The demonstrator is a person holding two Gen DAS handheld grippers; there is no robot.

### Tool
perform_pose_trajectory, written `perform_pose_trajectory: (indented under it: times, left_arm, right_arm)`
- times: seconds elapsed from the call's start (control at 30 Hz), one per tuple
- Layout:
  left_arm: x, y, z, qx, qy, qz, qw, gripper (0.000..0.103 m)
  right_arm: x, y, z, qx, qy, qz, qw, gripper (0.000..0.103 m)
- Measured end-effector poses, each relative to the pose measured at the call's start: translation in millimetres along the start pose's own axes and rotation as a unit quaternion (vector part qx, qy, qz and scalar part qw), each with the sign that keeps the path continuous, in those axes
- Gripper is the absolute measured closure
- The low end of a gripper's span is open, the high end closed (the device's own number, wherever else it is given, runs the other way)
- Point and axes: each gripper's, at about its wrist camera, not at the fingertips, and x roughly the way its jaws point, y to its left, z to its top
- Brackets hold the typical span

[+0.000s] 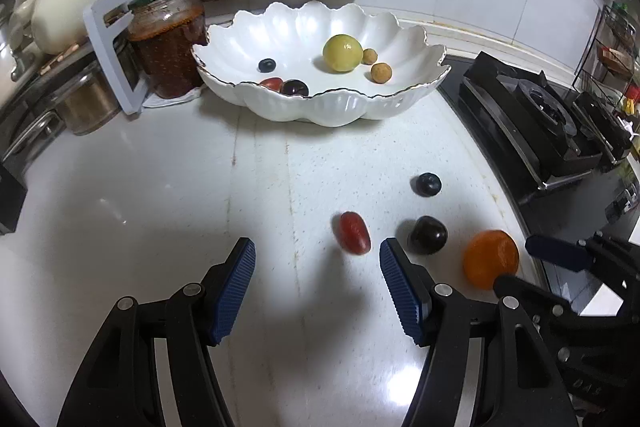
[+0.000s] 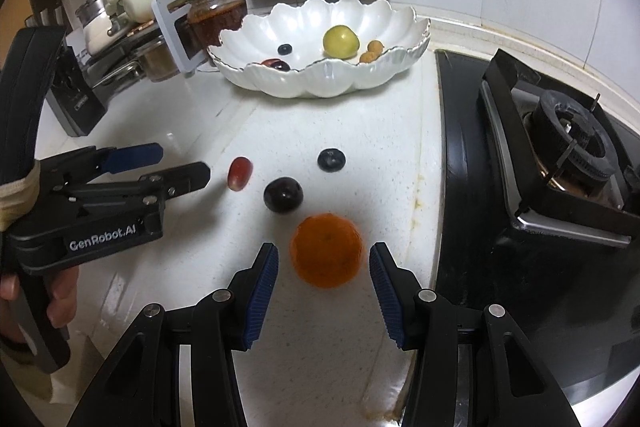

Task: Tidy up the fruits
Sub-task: 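Grasp the dark red oval fruit with the left tool while the right tool grasps the tangerine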

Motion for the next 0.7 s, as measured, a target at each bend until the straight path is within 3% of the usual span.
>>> perform_pose_trajectory:
  times: [0.5, 0.7]
  left_arm:
    - [36.2, -11.3, 10.1, -0.003, 0.028, -0.007, 0.9996, 0.046]
    - [45.9, -16.8, 9.8, 0.002, 0.038, -0.003, 0.9993, 0.059]
  right_arm:
    - [16.8, -4.3, -0.5, 0.008, 0.010, 0.009, 1.000, 0.054]
    - [20.6, -6.9, -0.2, 0.011, 0.013, 0.013, 1.000, 0.054]
